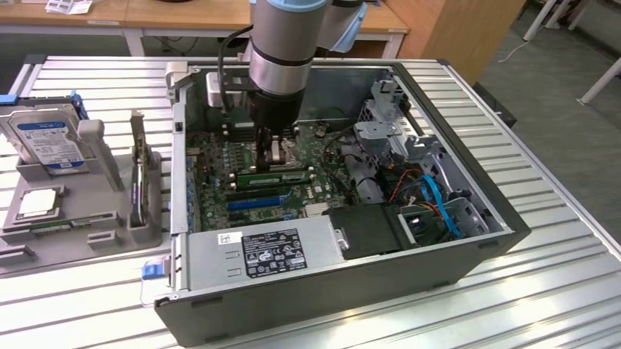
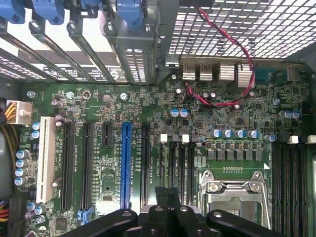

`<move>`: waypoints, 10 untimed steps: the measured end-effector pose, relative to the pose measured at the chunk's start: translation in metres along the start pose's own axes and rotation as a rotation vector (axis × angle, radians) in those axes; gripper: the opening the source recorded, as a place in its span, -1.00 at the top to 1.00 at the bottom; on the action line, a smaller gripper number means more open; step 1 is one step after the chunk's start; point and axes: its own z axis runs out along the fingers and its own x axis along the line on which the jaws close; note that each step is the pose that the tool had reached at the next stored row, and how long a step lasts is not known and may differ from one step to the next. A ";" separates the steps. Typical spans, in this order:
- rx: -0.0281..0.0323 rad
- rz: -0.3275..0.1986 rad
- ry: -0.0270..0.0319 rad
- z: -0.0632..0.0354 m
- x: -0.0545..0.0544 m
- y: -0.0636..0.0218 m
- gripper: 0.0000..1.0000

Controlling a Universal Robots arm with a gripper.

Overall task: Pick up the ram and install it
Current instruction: 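Press down the ram until it locks into place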

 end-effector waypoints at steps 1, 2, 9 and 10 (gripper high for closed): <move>0.0000 0.000 -0.0001 0.0000 0.000 0.0000 0.80; 0.0001 0.000 -0.0002 0.0000 0.000 0.0000 0.80; 0.0000 0.000 -0.0001 0.0011 0.000 -0.0001 0.80; 0.0000 0.000 -0.0001 0.0016 0.000 -0.0002 0.80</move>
